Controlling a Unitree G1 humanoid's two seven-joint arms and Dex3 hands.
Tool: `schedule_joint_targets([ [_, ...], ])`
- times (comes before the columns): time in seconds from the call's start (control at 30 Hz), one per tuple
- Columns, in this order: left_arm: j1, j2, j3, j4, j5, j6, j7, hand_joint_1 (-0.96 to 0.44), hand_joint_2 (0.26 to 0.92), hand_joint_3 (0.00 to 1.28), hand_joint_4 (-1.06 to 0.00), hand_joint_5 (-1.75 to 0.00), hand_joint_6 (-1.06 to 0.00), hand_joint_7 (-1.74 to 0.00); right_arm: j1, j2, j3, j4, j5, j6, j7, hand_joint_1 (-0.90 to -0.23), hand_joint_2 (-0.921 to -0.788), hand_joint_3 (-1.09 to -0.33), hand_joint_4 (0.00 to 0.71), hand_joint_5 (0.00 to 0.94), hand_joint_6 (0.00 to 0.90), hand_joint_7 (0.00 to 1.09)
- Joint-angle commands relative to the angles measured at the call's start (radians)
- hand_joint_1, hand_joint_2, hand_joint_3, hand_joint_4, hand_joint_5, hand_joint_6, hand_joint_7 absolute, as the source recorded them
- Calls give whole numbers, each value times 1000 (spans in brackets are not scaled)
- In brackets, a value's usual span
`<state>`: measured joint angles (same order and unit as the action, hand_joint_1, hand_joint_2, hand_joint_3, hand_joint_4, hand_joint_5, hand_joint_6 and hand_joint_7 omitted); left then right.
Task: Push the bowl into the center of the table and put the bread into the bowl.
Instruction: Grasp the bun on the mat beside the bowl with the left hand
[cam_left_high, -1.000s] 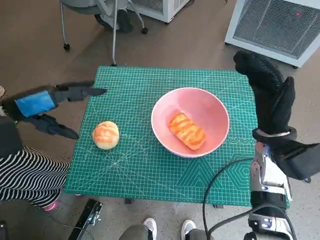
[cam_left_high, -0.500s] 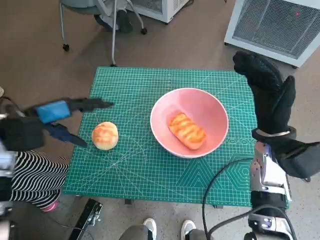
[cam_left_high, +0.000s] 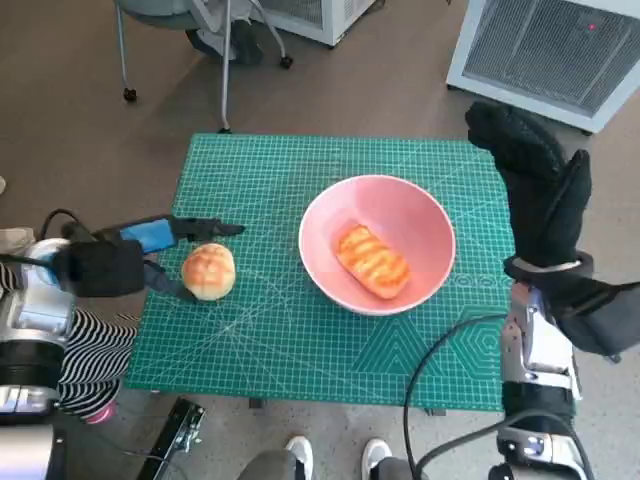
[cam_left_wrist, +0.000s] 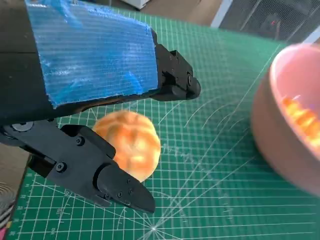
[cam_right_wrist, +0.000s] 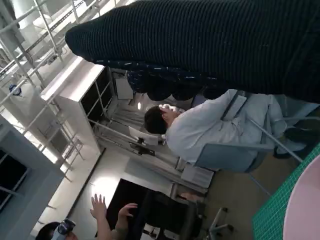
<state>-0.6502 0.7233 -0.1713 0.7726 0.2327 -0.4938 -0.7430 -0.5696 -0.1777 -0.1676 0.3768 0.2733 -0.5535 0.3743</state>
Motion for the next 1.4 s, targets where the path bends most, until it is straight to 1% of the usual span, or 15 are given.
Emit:
schedule_joint_targets([
  [0.03, -31, -9, -36, 33, 66, -34, 59, -69, 771, 7, -318, -25, -450, -41, 26, -7, -2, 0, -3, 18, 2, -704, -921, -687, 166, 1, 61, 416],
  [0.1, -36, -9, -51, 39, 97, -39, 88, -51, 782, 9, -388, -26, -510, -52, 27, -8, -2, -1, -5, 18, 1, -704, -921, -687, 166, 1, 61, 416],
  [0.17, -40, -9, -63, 43, 121, -39, 111, -34, 802, 13, -488, -35, -597, -74, 28, -8, -2, -3, -8, 17, 0, -704, -921, -687, 166, 1, 60, 415],
  [0.23, -42, -7, -73, 43, 142, -36, 132, -3, 832, 18, -627, -60, -703, -104, 29, -9, -2, -3, -10, 16, -1, -705, -921, -687, 166, 0, 58, 414],
  [0.3, -42, -5, -79, 39, 160, -37, 152, 13, 846, 19, -698, -79, -755, -123, 30, -11, -3, -4, -12, 15, -1, -706, -921, -687, 166, 0, 57, 414],
  [0.33, -42, -3, -80, 37, 166, -38, 160, 11, 861, 26, -692, -294, -739, -324, 30, -11, -3, -4, -12, 15, -1, -706, -921, -687, 166, 0, 57, 414],
  [0.37, -41, -2, -80, 34, 170, -41, 169, 7, 882, 59, -655, -634, -690, -643, 29, -12, -3, -4, -12, 15, -2, -707, -921, -687, 166, 0, 56, 414],
  [0.4, -41, -1, -80, 32, 174, -43, 175, 5, 901, 68, -657, -917, -659, -886, 29, -12, -4, -3, -12, 15, -2, -707, -921, -687, 166, 0, 56, 414],
  [0.43, -39, 2, -78, 28, 175, -50, 185, 5, 901, 68, -657, -917, -659, -886, 29, -13, -4, -2, -12, 15, -2, -707, -921, -687, 166, 0, 56, 414],
  [0.5, -35, 5, -72, 20, 175, -62, 200, 3, 912, 45, -701, -1068, -670, -988, 28, -14, -4, -1, -13, 14, -3, -707, -921, -687, 166, 0, 56, 414],
  [0.67, -29, 12, -45, -12, 137, -78, 201, 3, 913, 22, -757, -1136, -698, -1014, 28, -15, -4, 1, -16, 12, -5, -707, -921, -688, 166, 0, 55, 414],
  [1.0, -16, 31, 46, -181, 9, -76, 163, 3, 919, 19, -734, -1182, -709, -1013, 21, -15, -5, 3, -11, 19, -4, -708, -921, -681, 166, 0, 54, 415],
  [1.13, -17, 26, 89, -247, -43, -86, 175, 3, 917, 21, -733, -1153, -708, -1045, 19, -15, -5, 0, -12, 21, -5, -711, -921, -679, 166, 0, 54, 415],
  [1.27, -29, 0, 136, -318, -90, -100, 213, 3, 914, 16, -743, -1105, -718, -1074, 19, -15, -3, 0, -15, 20, -6, -712, -921, -678, 166, 0, 54, 416],
  [1.4, -40, -27, 156, -359, -112, -97, 240, 3, 908, 10, -764, -1059, -735, -1080, 16, -17, -5, 5, -12, 19, -3, -712, -921, -678, 166, 0, 54, 416],
])
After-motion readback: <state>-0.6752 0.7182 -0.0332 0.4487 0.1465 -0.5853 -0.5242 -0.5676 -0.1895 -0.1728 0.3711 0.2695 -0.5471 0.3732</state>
